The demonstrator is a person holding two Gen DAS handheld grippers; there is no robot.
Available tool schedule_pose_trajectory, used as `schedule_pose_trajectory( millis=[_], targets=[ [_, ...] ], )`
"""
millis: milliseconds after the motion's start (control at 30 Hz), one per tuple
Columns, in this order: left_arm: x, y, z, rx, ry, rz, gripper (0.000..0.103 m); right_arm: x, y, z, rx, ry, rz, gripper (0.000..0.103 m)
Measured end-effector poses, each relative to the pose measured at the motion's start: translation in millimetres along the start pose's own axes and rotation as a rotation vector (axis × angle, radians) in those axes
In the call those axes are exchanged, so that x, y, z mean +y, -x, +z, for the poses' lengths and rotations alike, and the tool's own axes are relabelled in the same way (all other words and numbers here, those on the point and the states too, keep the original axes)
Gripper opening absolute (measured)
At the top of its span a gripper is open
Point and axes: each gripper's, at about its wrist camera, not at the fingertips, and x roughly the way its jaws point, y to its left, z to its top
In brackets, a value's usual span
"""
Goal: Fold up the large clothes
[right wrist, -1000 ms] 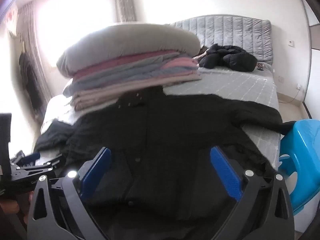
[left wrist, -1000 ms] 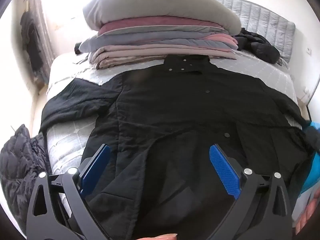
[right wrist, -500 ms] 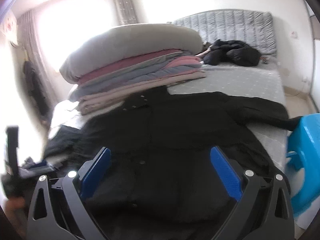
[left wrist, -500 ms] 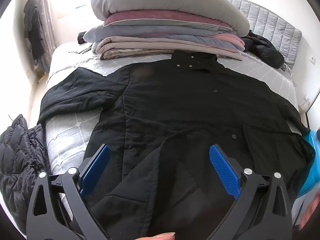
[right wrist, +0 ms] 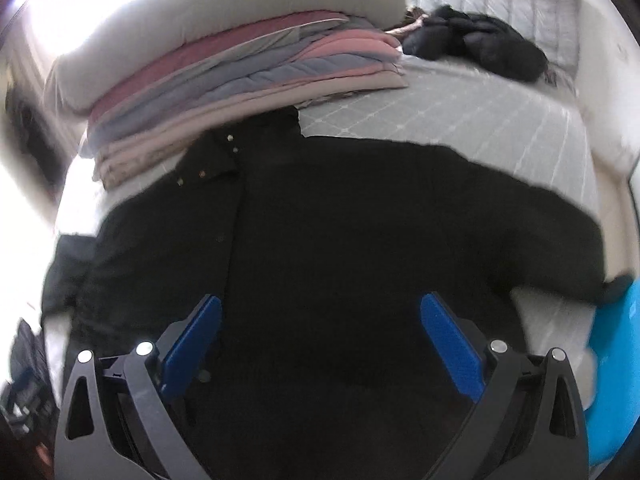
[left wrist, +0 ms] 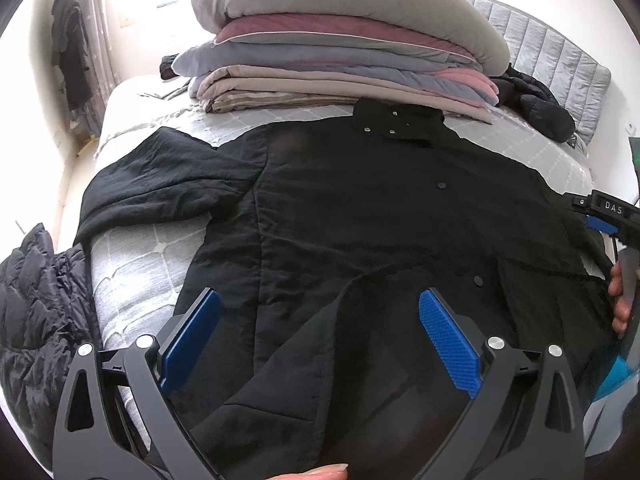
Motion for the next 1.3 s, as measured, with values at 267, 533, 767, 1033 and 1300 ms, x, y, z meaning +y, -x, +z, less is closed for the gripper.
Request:
schedule_pose_trajectory(
  millis=[267, 533, 767, 1033, 1300],
  targets=[
    [-13, 2, -4, -0.015, -0.031, 0.022, 0.096, 46, 58, -64, -0.157, 0.051, -0.004, 0.096],
    [-20, 3, -7, -0.029, -0.032, 0.042, 0.096, 66, 78, -69, -0.200, 0.077, -0.001, 0.096],
    [-21, 4, -6, -0.032, -0.038, 0.042, 0.096, 57, 75, -65, -0.187, 0.071, -0.002, 0.096],
    [-23, 3, -7, -0.030, -0.049, 0.051, 0.096, 61, 73, -65, -0.181, 0.088, -0.001, 0.096],
    [-23, 3, -8, -0.028, -0.056, 0.054, 0.096, 60, 73, -66, -0.180, 0.094, -0.001, 0.096]
  ],
)
